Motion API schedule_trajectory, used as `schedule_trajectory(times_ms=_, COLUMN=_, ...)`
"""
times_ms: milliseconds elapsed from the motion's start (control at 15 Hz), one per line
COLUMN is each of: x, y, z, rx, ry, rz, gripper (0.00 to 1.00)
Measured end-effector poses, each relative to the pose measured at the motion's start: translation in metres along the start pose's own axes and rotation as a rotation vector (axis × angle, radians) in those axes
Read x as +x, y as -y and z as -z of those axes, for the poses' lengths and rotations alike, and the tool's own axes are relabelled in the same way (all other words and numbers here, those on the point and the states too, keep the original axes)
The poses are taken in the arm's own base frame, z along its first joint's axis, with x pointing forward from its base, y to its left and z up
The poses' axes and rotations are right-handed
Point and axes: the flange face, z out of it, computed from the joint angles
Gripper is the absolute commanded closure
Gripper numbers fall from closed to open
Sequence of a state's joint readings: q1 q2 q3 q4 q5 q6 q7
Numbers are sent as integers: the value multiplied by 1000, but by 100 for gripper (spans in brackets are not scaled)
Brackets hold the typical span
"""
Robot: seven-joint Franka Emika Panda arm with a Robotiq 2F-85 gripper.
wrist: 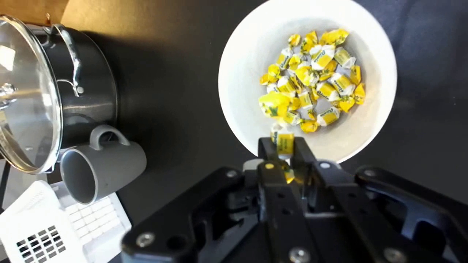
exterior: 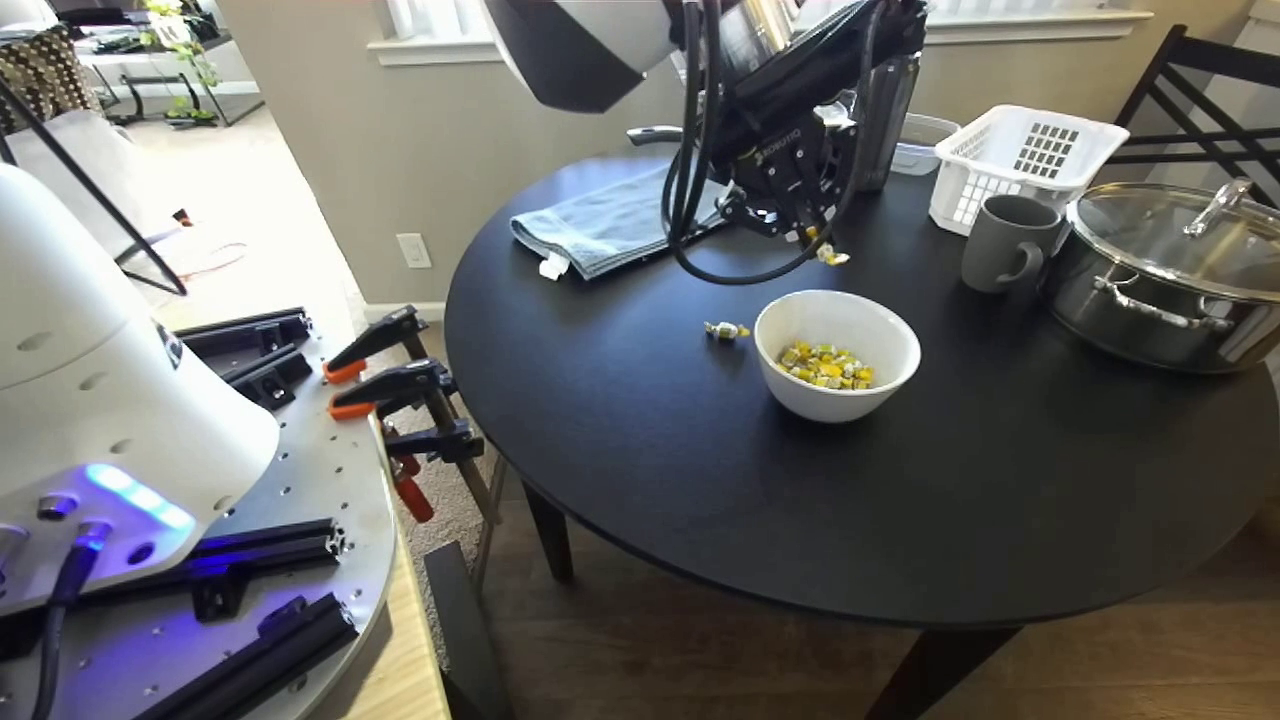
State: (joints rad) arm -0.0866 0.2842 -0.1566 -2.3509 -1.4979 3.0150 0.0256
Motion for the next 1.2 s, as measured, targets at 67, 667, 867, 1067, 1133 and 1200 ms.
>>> schedule_trajectory(times_ms=67, x=-2, y=2, z=-1, rx=-4, ry=3, rz=-8, gripper=48)
schedule_trajectory(times_ms=667, x=26, y=31, z=5, rx=17, ry=-95, rz=57, gripper=0)
schedule_trajectory(times_ms=867, x=47, y=54, z=0, rx=77, ry=-191, rz=147, gripper=0)
schedule_trajectory(times_ms=1067, x=55, y=84, z=-20, rx=154, ry=-231, rz=255, gripper=0)
schedule_trajectory(times_ms=1133, x=56, y=96, z=-30, rx=182, ry=-234, rz=292, gripper=0)
schedule_trajectory(times_ms=1200, x=57, y=108, z=-39, rx=212, ry=-235, rz=321, gripper=0)
